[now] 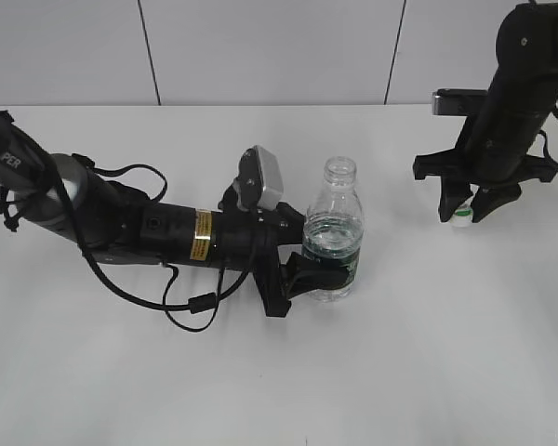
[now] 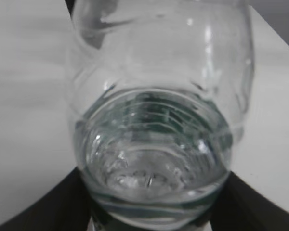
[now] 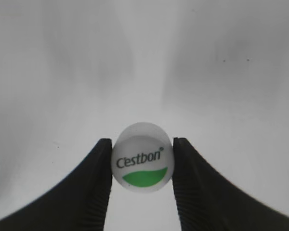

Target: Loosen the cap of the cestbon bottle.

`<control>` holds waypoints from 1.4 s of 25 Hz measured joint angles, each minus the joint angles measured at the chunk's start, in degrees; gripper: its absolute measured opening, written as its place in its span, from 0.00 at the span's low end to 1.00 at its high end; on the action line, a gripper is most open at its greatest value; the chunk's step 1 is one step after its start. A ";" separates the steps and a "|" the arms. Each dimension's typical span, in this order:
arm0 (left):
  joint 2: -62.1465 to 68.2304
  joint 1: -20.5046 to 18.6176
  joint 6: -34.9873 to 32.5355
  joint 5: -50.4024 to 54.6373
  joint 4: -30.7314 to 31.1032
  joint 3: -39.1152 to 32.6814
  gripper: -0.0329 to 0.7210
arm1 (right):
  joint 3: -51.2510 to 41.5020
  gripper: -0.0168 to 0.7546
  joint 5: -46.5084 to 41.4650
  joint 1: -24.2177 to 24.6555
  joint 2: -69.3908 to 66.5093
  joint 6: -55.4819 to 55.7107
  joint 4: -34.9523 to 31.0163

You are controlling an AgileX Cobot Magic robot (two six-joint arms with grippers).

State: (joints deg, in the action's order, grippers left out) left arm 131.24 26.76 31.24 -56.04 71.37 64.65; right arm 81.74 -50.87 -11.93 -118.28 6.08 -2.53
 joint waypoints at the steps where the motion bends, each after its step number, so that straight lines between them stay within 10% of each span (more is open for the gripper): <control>1: 0.00 -0.05 0.00 0.24 -1.12 0.00 0.59 | -0.04 0.40 0.77 0.00 -0.64 0.00 0.00; 13: 0.00 -0.45 0.00 1.39 -3.73 0.00 0.59 | -0.16 0.42 7.88 0.00 -2.16 -0.34 -0.04; 27: 0.00 -0.45 -0.05 1.54 -3.72 0.00 0.60 | -0.16 0.77 7.60 0.00 -2.16 -2.31 -0.04; 35: 0.34 -1.21 -0.05 5.85 2.71 -0.16 0.88 | -0.16 0.77 7.11 0.00 -2.16 -2.45 -0.04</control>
State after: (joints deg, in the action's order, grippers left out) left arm 131.58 25.55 31.19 -50.19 74.08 64.49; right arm 81.58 -43.76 -11.93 -120.44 3.63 -2.58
